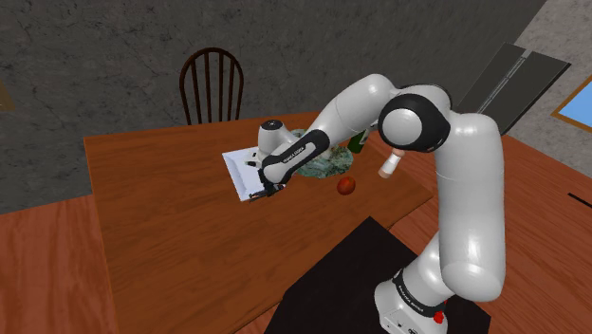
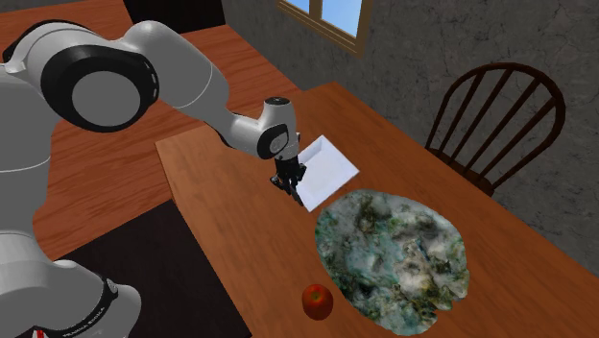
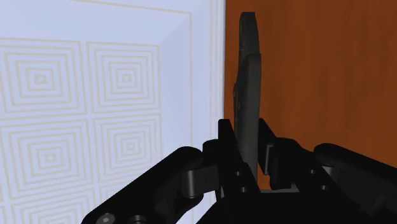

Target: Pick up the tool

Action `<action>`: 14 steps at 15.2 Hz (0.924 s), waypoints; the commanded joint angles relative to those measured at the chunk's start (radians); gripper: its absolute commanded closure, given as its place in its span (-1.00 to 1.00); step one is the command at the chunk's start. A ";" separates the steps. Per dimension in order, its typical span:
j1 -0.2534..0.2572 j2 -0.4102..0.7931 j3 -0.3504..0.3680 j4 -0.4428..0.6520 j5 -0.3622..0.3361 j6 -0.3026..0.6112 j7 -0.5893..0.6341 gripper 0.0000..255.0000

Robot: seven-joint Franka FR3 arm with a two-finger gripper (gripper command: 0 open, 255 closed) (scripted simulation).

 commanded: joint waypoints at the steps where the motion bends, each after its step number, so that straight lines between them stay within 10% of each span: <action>1: -0.001 0.002 0.000 0.002 0.000 -0.001 -0.002 1.00; 14: -0.003 -0.144 0.007 -0.024 0.011 -0.120 -0.027 1.00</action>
